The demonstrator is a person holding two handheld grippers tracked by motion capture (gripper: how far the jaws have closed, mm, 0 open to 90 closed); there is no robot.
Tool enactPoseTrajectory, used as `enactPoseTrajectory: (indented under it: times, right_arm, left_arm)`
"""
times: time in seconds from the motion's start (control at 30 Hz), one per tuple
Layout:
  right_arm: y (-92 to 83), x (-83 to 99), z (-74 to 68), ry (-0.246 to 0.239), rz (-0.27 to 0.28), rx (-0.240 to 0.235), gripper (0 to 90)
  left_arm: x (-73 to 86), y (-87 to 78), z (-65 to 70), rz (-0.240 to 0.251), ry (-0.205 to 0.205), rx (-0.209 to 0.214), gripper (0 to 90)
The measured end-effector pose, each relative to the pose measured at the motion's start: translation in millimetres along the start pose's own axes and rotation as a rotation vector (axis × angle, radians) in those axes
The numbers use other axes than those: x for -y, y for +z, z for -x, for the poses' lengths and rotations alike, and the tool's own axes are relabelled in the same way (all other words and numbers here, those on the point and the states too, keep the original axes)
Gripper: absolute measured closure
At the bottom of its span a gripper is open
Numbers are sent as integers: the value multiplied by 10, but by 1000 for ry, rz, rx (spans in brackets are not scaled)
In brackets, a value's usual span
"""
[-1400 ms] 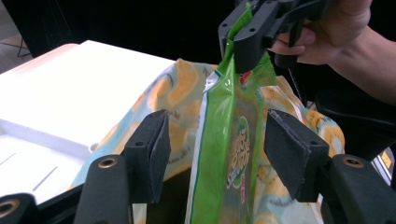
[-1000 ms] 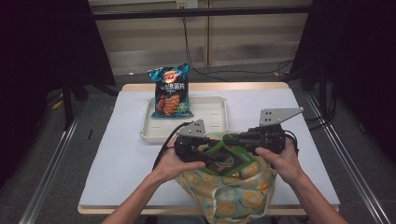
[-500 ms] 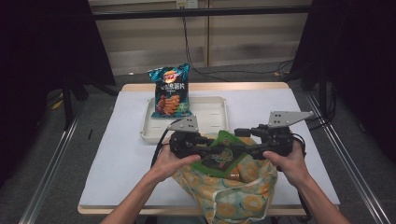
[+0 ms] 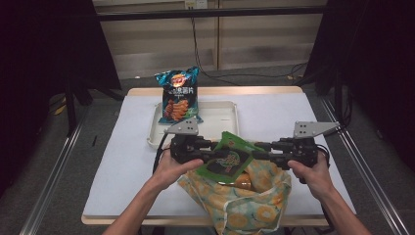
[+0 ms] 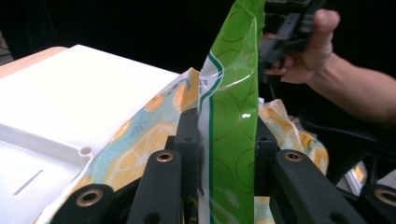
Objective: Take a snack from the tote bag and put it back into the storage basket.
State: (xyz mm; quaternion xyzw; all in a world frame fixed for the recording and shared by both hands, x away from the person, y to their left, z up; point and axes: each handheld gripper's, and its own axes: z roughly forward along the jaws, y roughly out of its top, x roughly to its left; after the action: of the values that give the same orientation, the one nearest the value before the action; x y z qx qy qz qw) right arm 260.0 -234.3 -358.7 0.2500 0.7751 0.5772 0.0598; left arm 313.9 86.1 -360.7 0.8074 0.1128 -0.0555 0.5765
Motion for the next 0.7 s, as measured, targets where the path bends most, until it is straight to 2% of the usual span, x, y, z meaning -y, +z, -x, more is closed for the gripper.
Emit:
enactPoseTrajectory:
  times: [0.07, 0.13, 0.17, 0.23, 0.33, 0.4, 0.5, 0.53, 0.63, 0.7]
  right_arm:
    - [-4, -10, 12, 2, -1, -4, 783]
    - [5, -23, 8, -2, -2, 11, 825]
    - [9, -33, 6, -4, -1, 6, 847]
    - [18, -64, -12, -11, 2, 19, 858]
    - [27, -117, -28, -22, 5, 21, 867]
    - [42, -157, -34, -31, -2, 23, 871]
    - [54, -208, -38, -37, -25, 36, 872]
    - [52, -217, -39, -38, -29, 37, 873]
    - [36, -247, -39, -37, -34, 47, 873]
    - [34, -268, -29, -35, -38, 52, 872]
  left_arm:
    - [2, 2, 1, 0, -3, -10, 719]
    - [3, -8, -15, -8, 5, -14, 717]
    - [10, -6, -19, 4, -2, -8, 715]
    - [13, -12, -24, -3, 1, -14, 704]
    - [14, -18, -13, -12, 9, -36, 654]
    - [9, -28, -7, -13, 8, -45, 585]
    - [-15, -77, 5, -32, 30, -93, 524]
    - [-22, -110, 3, -31, 28, -90, 514]
    - [-17, -142, -5, -30, 34, -90, 542]
    - [-1, -135, -8, -49, 46, -92, 612]
